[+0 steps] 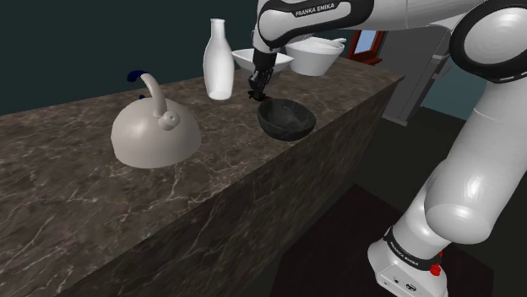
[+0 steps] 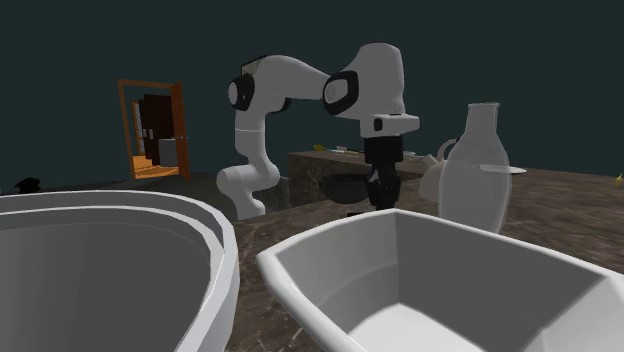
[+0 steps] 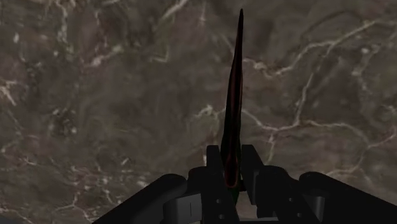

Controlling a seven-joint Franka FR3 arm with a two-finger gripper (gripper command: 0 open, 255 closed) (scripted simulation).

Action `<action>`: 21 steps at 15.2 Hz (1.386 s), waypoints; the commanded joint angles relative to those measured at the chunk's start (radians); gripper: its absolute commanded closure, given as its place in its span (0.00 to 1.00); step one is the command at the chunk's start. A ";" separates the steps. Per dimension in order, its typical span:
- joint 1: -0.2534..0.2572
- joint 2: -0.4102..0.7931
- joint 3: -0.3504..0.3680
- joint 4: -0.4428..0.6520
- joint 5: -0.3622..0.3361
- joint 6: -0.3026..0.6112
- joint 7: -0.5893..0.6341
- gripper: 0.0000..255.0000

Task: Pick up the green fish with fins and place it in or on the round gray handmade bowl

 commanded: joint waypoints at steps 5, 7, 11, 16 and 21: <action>0.001 -0.006 0.001 0.073 0.002 -0.079 -0.004 1.00; 0.001 -0.006 0.001 0.100 0.002 -0.106 -0.006 1.00; 0.001 -0.002 0.001 0.158 0.003 -0.160 -0.009 1.00; 0.001 0.007 0.001 0.238 0.005 -0.231 -0.013 1.00; 0.002 0.025 0.001 0.329 0.005 -0.305 -0.016 1.00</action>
